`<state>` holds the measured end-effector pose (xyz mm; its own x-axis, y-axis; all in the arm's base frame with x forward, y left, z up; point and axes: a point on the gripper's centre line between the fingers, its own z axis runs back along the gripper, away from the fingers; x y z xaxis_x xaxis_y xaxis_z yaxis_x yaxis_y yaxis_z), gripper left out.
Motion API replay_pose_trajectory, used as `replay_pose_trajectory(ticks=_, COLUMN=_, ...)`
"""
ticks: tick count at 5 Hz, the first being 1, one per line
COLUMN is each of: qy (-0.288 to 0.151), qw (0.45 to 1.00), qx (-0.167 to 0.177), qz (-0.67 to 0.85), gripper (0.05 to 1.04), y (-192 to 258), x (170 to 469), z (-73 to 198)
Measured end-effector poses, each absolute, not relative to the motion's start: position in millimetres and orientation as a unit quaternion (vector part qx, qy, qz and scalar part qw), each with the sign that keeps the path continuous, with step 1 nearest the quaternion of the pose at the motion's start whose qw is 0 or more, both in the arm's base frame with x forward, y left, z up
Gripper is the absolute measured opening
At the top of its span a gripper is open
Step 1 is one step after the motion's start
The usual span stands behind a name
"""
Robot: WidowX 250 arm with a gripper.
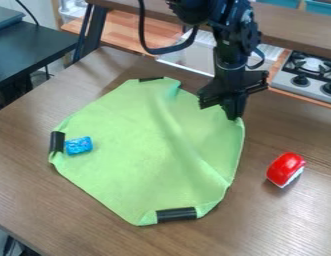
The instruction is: Unfold the cloth from the left
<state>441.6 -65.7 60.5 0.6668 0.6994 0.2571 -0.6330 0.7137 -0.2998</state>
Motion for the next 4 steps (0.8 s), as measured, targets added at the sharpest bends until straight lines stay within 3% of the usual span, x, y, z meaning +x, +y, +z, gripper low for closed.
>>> replay_pose_trajectory(ticks=2, qy=-0.176, qw=0.907, qx=-0.148, qz=0.352, gripper=0.446, y=-72, x=440, z=60)
replay_pose_trajectory(ticks=3, qy=-0.216, qw=0.885, qx=-0.2, qz=0.36, gripper=0.749, y=-51, x=436, z=106)
replay_pose_trajectory(ticks=4, qy=-0.223, qw=0.887, qx=-0.221, qz=0.338, gripper=0.994, y=-41, x=417, z=129)
